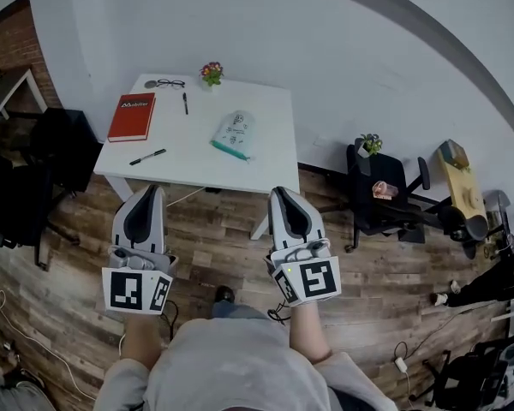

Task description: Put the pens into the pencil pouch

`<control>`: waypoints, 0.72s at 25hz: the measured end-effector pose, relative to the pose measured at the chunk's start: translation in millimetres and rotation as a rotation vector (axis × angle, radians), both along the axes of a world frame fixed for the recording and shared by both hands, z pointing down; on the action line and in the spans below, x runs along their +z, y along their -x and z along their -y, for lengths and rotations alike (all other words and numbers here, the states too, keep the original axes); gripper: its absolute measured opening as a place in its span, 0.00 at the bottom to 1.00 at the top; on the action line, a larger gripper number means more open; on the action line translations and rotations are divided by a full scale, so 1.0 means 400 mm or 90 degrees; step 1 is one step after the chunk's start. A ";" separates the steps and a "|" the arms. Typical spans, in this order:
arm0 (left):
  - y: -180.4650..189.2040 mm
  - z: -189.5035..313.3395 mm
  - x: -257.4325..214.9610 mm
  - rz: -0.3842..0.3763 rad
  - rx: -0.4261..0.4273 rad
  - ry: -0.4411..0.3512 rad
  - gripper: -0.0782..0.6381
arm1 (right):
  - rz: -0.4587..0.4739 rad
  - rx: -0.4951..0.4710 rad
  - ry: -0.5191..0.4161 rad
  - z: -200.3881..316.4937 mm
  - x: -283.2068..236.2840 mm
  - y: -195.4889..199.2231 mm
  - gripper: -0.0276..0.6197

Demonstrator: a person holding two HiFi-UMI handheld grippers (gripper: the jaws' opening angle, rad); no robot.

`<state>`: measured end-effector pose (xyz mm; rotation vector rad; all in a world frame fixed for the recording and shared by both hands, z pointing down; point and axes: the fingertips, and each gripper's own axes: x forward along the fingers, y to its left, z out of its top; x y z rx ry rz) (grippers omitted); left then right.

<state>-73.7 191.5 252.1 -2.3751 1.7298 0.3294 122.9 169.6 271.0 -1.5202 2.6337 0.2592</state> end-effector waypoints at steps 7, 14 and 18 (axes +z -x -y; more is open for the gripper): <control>-0.036 0.156 -0.007 0.004 -0.024 -0.017 0.15 | -0.001 -0.022 0.003 0.160 0.013 -0.024 0.10; -0.055 0.239 0.025 0.005 -0.038 -0.002 0.15 | 0.010 -0.027 0.025 0.272 0.047 -0.038 0.10; -0.046 0.280 0.044 -0.001 -0.036 0.010 0.15 | 0.003 -0.020 0.037 0.317 0.065 -0.035 0.10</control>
